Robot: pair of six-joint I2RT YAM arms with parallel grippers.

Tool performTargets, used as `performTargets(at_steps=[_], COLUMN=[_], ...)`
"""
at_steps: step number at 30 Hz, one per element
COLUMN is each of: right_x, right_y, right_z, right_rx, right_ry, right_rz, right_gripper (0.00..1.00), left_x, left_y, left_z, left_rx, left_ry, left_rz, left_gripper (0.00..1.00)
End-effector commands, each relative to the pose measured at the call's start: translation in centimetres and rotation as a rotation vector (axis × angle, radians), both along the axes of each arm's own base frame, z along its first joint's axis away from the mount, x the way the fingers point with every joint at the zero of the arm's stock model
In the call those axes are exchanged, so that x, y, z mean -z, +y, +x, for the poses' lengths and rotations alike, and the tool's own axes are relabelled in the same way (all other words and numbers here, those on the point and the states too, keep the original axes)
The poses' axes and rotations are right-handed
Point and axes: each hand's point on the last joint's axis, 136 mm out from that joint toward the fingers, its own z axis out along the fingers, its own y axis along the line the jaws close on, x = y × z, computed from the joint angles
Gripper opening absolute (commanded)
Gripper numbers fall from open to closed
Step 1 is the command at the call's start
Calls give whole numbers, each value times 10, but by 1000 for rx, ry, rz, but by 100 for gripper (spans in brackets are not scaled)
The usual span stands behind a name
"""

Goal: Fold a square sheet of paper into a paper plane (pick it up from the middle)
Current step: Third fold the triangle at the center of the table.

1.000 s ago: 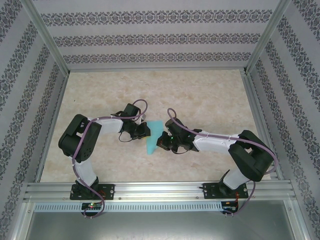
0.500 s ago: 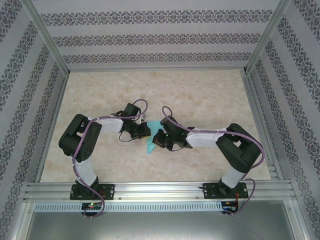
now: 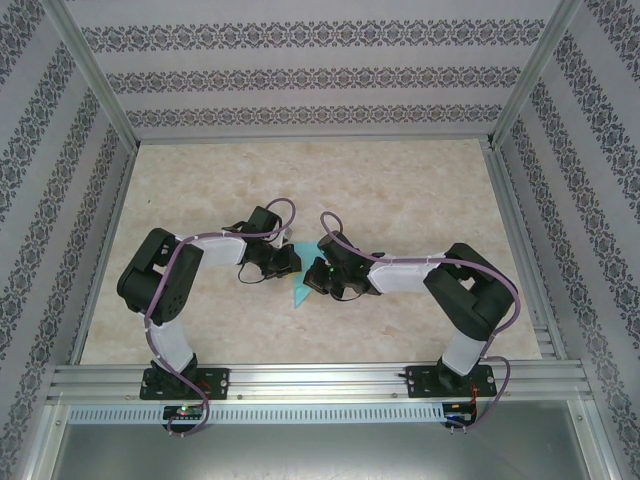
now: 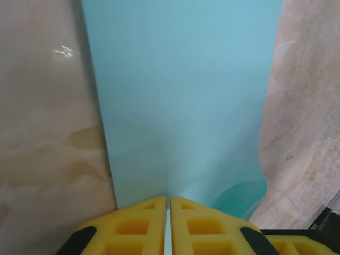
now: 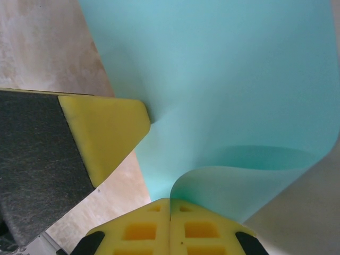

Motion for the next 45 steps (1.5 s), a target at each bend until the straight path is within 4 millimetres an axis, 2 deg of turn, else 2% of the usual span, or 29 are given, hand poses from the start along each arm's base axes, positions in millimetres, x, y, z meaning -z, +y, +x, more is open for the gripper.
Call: performTargets(at_steps=[1,4,11,15,38,45], right_x=[-3,-1,1,2,11,7], right_y=[4,5,8,8,5,9], right_z=[11,11,11,11,9,12], right_rx=[14,10,-8,-15,-34,-43], right_ry=[-29,-26,-23,-22,-1,-14], right_rz=[-5,-8,-10,-16,-49,-33], right_gripper=[5,5,5,5,6,6], left_x=[-17,-17,8,16,17,17], left_y=[2,7,9,10,11,10], left_z=[9,11,6,3,0,-1], left_rx=[-38,-61,-51,-45,-27,-24], left_ry=[-57,-70,-8,13,17,21], left_rz=[14,43,80,92,94,90], left_gripper=[13,13,11,10,9,9])
